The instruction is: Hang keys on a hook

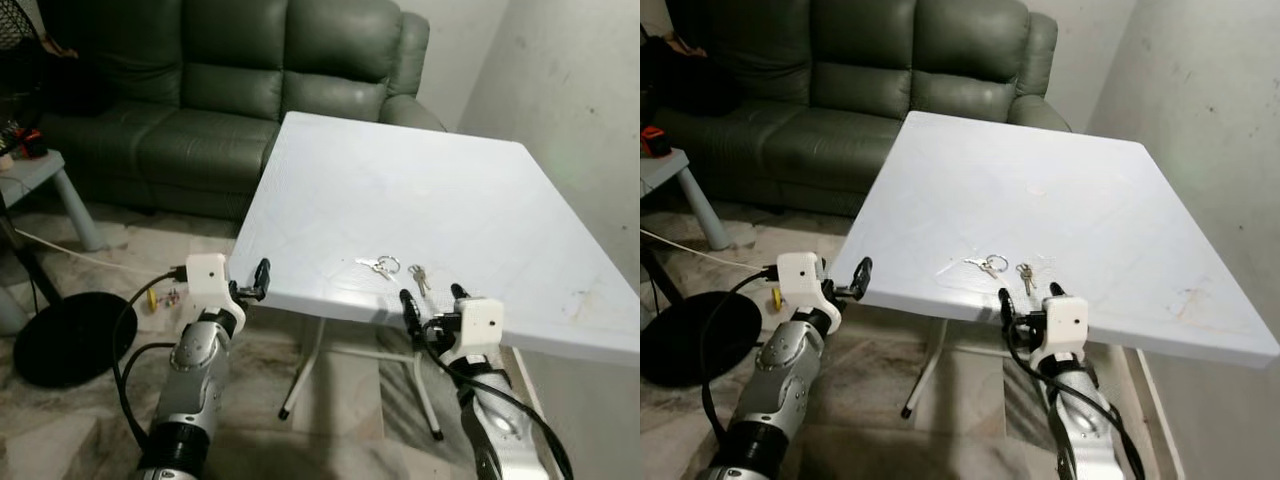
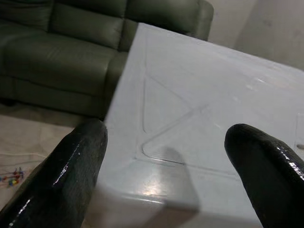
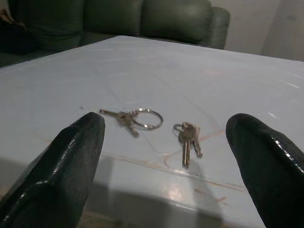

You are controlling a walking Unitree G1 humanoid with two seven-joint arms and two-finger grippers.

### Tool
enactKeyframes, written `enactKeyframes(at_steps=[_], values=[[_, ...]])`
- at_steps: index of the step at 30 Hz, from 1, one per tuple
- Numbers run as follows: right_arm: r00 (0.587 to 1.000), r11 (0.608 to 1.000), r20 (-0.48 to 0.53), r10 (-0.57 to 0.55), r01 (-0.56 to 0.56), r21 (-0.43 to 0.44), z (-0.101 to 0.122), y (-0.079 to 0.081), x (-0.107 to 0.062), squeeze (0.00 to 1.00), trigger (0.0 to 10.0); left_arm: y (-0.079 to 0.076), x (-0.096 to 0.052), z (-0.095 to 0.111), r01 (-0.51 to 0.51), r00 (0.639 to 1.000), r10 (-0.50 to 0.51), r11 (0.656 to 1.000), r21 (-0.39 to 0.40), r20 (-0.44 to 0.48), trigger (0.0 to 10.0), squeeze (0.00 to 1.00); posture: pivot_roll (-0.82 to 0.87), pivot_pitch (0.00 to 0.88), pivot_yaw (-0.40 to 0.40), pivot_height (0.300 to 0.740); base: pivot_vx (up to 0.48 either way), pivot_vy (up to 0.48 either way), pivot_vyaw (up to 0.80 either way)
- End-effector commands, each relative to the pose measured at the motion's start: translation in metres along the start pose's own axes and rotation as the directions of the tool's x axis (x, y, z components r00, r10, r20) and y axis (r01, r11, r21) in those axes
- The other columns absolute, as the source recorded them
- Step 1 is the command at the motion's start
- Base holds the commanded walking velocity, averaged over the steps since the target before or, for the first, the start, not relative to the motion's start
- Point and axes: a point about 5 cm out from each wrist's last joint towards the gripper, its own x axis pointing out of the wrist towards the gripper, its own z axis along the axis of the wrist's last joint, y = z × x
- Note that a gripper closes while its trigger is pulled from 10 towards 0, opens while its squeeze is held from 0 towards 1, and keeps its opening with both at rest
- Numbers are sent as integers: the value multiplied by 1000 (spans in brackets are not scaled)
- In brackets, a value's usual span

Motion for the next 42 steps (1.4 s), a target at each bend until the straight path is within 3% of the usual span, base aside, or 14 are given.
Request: enactKeyframes(at_steps=[1, 36, 42], values=[[1000, 1000, 4, -4, 4, 6, 1, -1, -1, 0, 10000, -3, 0, -1, 4, 1000, -4, 1000, 8, -10, 10000, 0, 59, 0, -82, 740, 0, 0, 0], [1000, 1000, -11, 11, -10, 6, 0, 0, -2, 0, 10000, -5, -1, -2, 17, 1000, -17, 1000, -4, -16, 10000, 0, 60, 0, -88, 740, 0, 0, 0], [1000, 1000, -12, 10, -10, 7, 0, 1, -3, 0, 10000, -5, -2, -2, 19, 1000, -19, 1000, -2, -15, 10000, 0, 59, 0, -87, 740, 259, 0, 0]])
